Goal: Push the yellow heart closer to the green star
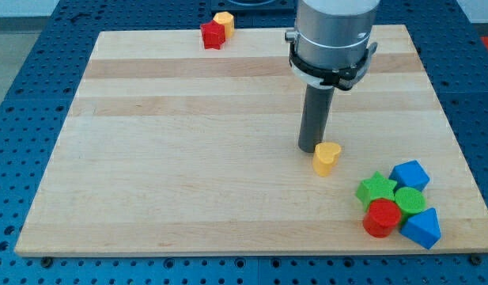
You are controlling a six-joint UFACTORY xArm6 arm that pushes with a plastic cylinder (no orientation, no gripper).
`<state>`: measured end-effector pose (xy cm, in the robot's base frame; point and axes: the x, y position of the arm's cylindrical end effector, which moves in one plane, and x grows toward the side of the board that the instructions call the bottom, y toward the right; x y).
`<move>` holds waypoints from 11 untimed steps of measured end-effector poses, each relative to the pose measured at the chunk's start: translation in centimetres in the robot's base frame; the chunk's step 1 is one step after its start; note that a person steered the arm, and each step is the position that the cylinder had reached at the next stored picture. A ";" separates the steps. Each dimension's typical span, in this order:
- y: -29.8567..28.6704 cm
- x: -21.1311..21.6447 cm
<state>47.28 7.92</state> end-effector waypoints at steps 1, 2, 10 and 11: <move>-0.3 0.0; 0.6 1.0; 4.5 2.2; 5.2 2.2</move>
